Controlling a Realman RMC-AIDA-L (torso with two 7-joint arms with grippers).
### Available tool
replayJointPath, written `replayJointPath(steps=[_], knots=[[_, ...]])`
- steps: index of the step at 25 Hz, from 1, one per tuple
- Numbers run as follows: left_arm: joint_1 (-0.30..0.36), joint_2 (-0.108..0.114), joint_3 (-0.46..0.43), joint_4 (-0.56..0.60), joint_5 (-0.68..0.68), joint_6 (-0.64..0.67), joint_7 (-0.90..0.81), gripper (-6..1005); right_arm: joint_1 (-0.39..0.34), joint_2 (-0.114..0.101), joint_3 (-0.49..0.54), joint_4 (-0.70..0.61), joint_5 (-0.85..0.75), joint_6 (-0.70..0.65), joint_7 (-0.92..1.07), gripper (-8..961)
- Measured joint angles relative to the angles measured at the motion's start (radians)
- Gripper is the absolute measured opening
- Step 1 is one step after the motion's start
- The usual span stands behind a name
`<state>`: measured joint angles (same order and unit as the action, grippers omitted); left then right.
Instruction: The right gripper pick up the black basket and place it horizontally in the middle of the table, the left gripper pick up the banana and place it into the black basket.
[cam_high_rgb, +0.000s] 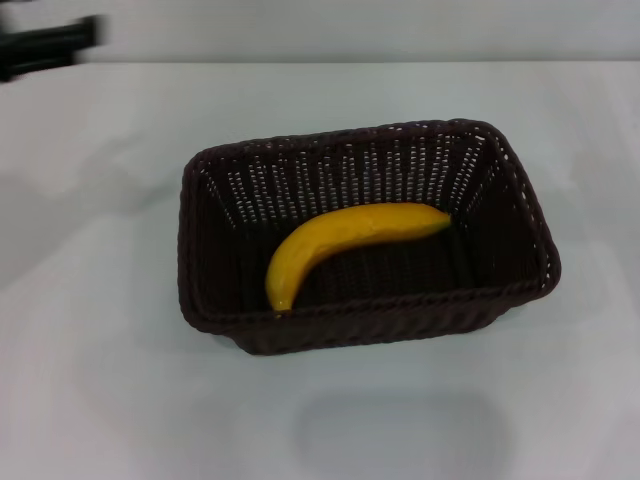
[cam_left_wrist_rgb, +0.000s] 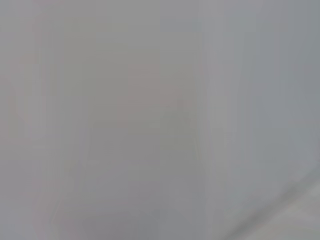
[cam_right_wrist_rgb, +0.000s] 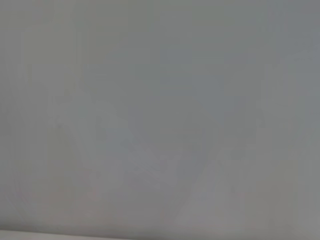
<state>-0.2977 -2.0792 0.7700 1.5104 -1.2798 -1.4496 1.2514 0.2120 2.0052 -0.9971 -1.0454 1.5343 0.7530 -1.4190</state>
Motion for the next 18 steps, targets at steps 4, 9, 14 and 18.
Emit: replayJointPath(steps=[4, 9, 14, 18], knots=[[0.198, 0.0, -0.021, -0.087, -0.317, 0.076, 0.223, 884, 0.0, 0.0, 0.028, 0.04, 0.057, 0.011, -0.081, 354], [0.311, -0.003, -0.046, -0.322, -0.557, 0.087, 0.511, 884, 0.008, 0.0, 0.072, 0.109, 0.155, 0.037, -0.207, 353], [0.313, -0.002, -0.13, -0.653, -0.718, 0.011, 0.805, 883, 0.012, 0.0, 0.127, 0.255, 0.395, 0.196, -0.567, 352], [0.295, 0.001, -0.191, -0.882, -0.841, -0.048, 1.039, 883, 0.027, 0.0, 0.15, 0.48, 0.671, 0.439, -0.966, 352]])
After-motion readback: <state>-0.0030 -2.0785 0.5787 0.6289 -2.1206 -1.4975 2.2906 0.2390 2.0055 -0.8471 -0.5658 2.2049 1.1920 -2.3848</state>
